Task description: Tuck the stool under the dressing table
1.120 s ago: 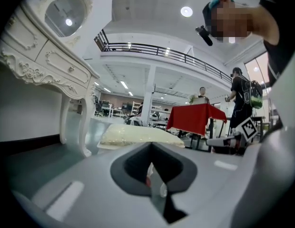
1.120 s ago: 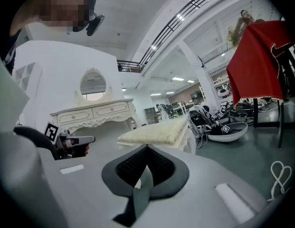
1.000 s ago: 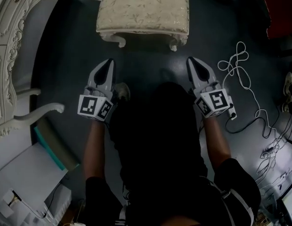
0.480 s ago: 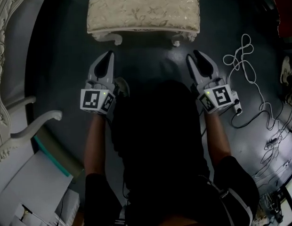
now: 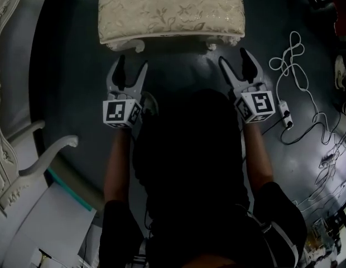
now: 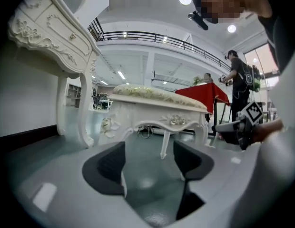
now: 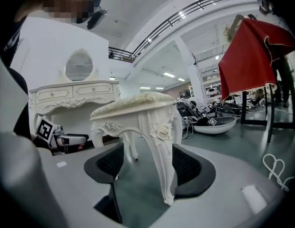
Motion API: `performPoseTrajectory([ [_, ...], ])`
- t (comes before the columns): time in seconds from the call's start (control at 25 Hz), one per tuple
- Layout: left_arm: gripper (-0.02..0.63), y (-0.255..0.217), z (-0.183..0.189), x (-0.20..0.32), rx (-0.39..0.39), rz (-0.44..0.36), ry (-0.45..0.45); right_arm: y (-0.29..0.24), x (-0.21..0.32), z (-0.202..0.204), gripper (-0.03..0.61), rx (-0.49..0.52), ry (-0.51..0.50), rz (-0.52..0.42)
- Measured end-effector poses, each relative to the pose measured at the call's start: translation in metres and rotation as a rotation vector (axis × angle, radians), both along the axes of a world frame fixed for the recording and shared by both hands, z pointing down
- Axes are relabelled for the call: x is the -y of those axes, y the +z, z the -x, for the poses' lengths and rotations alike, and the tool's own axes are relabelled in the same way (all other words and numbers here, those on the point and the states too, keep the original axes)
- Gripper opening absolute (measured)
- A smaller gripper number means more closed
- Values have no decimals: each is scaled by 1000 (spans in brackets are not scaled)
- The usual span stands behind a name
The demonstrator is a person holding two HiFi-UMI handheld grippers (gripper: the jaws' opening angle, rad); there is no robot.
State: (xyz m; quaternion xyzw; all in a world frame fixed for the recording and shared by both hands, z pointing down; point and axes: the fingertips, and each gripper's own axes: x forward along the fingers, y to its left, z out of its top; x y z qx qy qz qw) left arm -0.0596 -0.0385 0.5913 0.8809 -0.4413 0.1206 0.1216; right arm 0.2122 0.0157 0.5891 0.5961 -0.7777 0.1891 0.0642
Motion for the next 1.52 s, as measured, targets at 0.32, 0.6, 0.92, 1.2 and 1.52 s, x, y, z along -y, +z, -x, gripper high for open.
performPoseTrajectory([
  [0.32, 370, 27, 36, 37, 41, 46, -124, 26, 26, 0, 393, -45, 28, 25],
  [0.6, 388, 38, 37, 68, 8, 62, -121, 35, 45, 1, 407, -28, 49, 26],
  [0.92, 388, 40, 31, 86, -10, 44, -86, 49, 63, 3, 408, -51, 57, 47],
  [1.2, 385, 38, 31, 102, -60, 45, -68, 54, 78, 2, 389, -53, 84, 45],
  [1.52, 316, 32, 16, 106, -35, -23, 9, 49, 84, -5, 284, -69, 147, 11],
])
